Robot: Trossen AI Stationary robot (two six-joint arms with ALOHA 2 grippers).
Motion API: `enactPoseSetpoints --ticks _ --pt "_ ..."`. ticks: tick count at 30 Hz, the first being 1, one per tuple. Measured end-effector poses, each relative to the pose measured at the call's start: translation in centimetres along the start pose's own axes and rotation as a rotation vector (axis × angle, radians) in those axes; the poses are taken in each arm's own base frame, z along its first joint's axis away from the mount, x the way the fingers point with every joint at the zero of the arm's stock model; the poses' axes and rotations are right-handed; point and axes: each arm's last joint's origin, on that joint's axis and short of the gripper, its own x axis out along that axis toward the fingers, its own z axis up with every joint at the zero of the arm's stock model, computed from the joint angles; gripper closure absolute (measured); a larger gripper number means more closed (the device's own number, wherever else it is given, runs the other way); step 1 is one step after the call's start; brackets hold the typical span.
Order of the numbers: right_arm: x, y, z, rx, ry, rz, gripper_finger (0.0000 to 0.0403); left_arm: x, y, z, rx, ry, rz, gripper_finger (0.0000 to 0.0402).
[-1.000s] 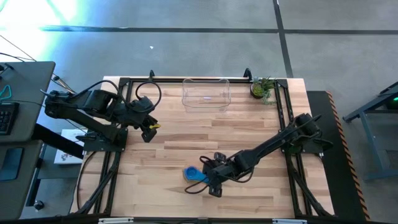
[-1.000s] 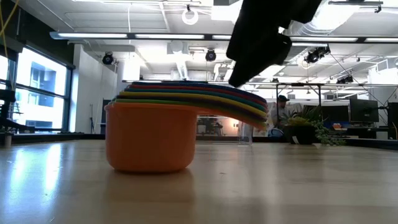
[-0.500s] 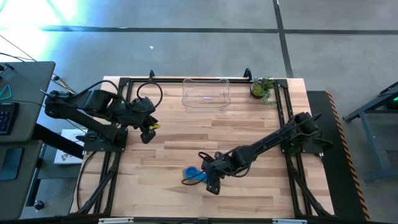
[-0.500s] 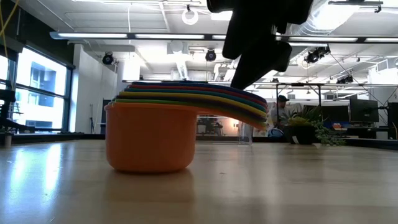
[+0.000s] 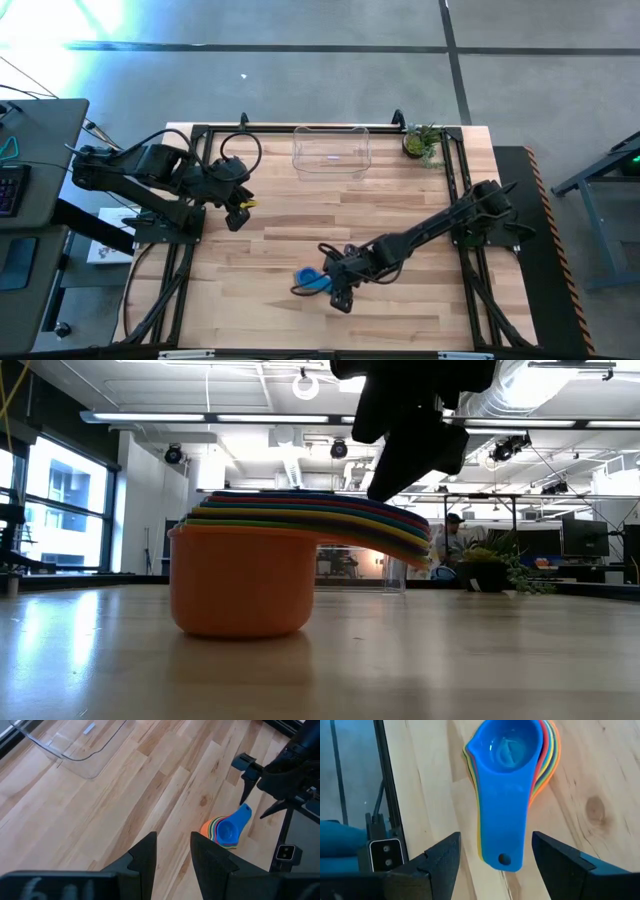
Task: Nest measuring cups in basket
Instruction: Put the nest measuring cups into the transparent bin
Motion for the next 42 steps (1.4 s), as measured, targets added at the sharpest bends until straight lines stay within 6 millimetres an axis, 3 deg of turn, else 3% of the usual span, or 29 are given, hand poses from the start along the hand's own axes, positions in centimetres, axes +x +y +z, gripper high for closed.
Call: enactPoseSetpoints --ticks 8,23,33,42 --pt "-1.0 0.6 1.4 0.009 -0.066 -0.022 0.0166 0.0 0.0 0.0 0.000 0.000 0.000 0.0291" --pt "-0.6 0.5 1.0 0.073 -0.036 -0.035 0.0165 0.0 0.0 0.0 0.000 0.000 0.000 0.0291" --pt "0.4 0.7 0.5 0.053 -0.047 -0.061 0.0105 0.0 0.0 0.0 0.000 -0.001 0.000 0.0291" --pt "1.6 1.3 0.0 -0.018 -0.051 -0.112 0.0099 0.0 0.0 0.0 0.000 -0.001 0.000 0.0291"
